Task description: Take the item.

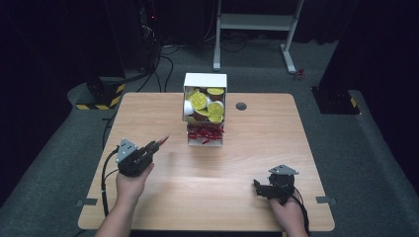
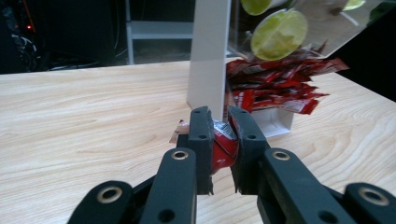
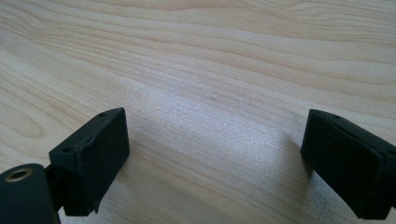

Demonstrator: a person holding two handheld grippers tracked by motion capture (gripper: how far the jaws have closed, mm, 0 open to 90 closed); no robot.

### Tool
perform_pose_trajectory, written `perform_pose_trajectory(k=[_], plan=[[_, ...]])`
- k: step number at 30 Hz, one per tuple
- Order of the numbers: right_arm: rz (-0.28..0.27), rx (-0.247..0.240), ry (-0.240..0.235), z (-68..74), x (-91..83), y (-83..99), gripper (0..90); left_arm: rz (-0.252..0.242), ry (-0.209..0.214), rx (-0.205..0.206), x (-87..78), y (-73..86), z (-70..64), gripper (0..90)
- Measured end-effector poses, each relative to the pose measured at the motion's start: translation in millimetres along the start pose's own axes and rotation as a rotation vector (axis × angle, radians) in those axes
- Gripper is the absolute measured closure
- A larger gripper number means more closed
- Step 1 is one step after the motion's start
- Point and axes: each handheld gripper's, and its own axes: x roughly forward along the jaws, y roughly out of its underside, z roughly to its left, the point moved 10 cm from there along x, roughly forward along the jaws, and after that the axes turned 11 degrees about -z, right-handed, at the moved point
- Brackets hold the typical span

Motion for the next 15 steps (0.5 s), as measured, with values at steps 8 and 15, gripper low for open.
perform_pose_trajectory(k=[8, 15], plan=[[0.000, 0.000, 0.000, 0.0, 0.0, 0.0, 7.7, 0.025, -0.028, -0.002, 6.7, 5.6, 18.5, 80.5], [0.000, 0.000, 0.000, 0.0, 0.0, 0.0, 7.7, 0.046, -0.047, 0.010, 18.7, 5.2, 30.7, 80.5]])
